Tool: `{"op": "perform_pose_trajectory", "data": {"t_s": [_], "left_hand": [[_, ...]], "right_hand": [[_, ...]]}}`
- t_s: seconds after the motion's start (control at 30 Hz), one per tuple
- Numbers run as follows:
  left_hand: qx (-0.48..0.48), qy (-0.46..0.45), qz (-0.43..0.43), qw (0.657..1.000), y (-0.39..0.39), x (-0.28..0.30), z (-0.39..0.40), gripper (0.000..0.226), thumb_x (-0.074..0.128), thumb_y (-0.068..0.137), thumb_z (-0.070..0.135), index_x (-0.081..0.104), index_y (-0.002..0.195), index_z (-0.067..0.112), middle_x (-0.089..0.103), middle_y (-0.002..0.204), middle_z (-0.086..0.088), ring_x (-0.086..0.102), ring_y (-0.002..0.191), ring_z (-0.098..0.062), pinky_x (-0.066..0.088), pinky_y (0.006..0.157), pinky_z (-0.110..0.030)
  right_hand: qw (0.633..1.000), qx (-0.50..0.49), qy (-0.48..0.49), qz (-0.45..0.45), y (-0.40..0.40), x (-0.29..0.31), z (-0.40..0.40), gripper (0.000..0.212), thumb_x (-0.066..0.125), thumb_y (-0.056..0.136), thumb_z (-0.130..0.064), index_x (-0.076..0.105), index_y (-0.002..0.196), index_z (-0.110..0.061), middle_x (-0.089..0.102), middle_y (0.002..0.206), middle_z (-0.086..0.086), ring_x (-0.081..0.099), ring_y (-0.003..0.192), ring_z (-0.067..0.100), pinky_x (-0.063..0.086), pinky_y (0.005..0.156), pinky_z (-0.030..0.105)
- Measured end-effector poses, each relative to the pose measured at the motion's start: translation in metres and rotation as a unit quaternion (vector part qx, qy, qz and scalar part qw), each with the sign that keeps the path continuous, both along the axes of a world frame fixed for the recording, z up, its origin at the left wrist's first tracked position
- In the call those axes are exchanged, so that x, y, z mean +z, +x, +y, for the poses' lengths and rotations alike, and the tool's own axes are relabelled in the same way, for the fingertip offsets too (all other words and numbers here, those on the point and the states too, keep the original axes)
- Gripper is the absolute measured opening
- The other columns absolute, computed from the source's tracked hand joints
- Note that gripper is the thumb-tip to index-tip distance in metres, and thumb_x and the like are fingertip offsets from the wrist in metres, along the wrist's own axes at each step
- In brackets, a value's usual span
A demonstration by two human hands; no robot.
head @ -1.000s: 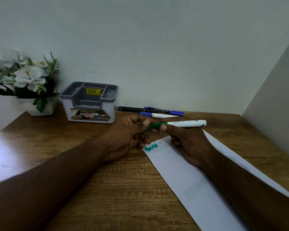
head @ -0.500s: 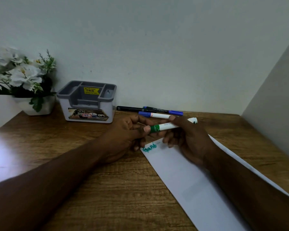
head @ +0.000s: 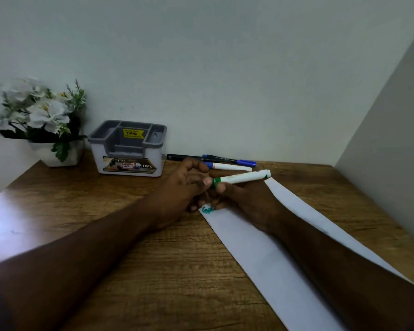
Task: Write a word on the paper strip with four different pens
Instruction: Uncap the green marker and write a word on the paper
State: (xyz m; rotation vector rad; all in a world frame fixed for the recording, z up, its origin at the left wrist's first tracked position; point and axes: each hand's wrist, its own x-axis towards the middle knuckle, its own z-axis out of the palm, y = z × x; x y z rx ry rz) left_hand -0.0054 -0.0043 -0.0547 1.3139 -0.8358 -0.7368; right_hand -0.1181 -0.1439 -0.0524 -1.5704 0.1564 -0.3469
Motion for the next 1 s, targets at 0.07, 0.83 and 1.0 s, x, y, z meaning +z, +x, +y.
{"op": "perform_pose_trajectory", "data": {"t_s": [0.07, 0.83, 1.0], "left_hand": [[0.038, -0.044, 0.052, 0.997, 0.000, 0.003, 0.004, 0.018, 0.061, 0.086, 0.006, 0.052, 0.098, 0.017, 0.067, 0.080, -0.009, 0.051, 0.050, -0.014, 0.039, 0.043, -0.025], [0.553, -0.013, -0.374, 0.744, 0.074, 0.051, 0.117, 0.022, 0.066, 0.083, 0.013, 0.065, 0.105, 0.008, 0.071, 0.101, -0.011, 0.066, 0.092, -0.024, 0.043, 0.077, -0.022], [0.553, 0.043, -0.437, 0.708, 0.079, 0.051, 0.113, 0.027, 0.058, 0.088, 0.012, 0.059, 0.114, 0.007, 0.065, 0.106, -0.015, 0.061, 0.096, -0.029, 0.041, 0.074, -0.027]], "right_hand": [[1.000, 0.017, 0.015, 0.005, -0.001, -0.002, -0.002, 0.035, 0.069, 0.081, -0.006, 0.064, 0.115, 0.003, 0.068, 0.112, 0.025, 0.066, 0.106, 0.037, 0.052, 0.094, 0.044], [0.966, -0.079, -0.240, 0.048, 0.041, 0.024, 0.051, 0.009, 0.075, 0.080, -0.019, 0.077, 0.081, -0.011, 0.075, 0.082, 0.008, 0.069, 0.073, 0.011, 0.052, 0.065, 0.022], [0.977, -0.099, -0.184, 0.042, 0.043, 0.012, 0.053, 0.007, 0.073, 0.081, -0.014, 0.077, 0.085, -0.009, 0.075, 0.079, 0.008, 0.066, 0.066, 0.008, 0.050, 0.058, 0.017]]}}
